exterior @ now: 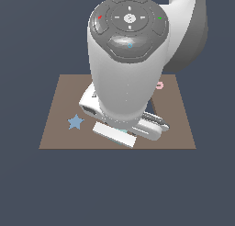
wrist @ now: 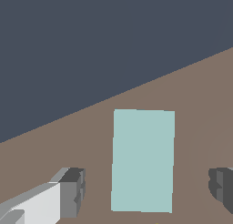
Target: Insert a designated object into the corresponding slot on a board.
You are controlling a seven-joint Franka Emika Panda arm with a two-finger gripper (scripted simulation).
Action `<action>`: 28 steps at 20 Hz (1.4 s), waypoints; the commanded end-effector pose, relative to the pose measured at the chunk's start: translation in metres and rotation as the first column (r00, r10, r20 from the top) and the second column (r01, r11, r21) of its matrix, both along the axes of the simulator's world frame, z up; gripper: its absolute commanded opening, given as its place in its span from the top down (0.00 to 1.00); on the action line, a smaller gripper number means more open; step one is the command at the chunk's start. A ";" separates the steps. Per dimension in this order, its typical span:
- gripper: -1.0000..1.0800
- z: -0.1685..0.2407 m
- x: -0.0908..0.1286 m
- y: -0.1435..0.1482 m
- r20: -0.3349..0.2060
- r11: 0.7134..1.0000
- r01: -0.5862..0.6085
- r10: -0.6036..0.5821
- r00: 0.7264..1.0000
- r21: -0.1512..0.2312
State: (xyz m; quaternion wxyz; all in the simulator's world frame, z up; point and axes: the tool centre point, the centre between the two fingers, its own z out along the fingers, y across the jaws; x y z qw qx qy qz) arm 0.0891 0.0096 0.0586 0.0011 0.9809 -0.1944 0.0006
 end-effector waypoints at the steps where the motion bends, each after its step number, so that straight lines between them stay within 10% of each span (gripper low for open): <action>1: 0.04 -0.005 0.004 -0.001 0.000 1.000 0.020 -0.020 1.000 0.001; 17: 0.04 -0.029 0.006 -0.003 -0.001 0.999 0.034 -0.034 0.999 0.002; 18: 1.00 -0.029 0.006 -0.003 -0.001 0.999 0.034 -0.034 0.999 0.002; 28: 1.00 -0.028 0.006 -0.002 -0.001 0.999 0.033 -0.033 0.999 0.003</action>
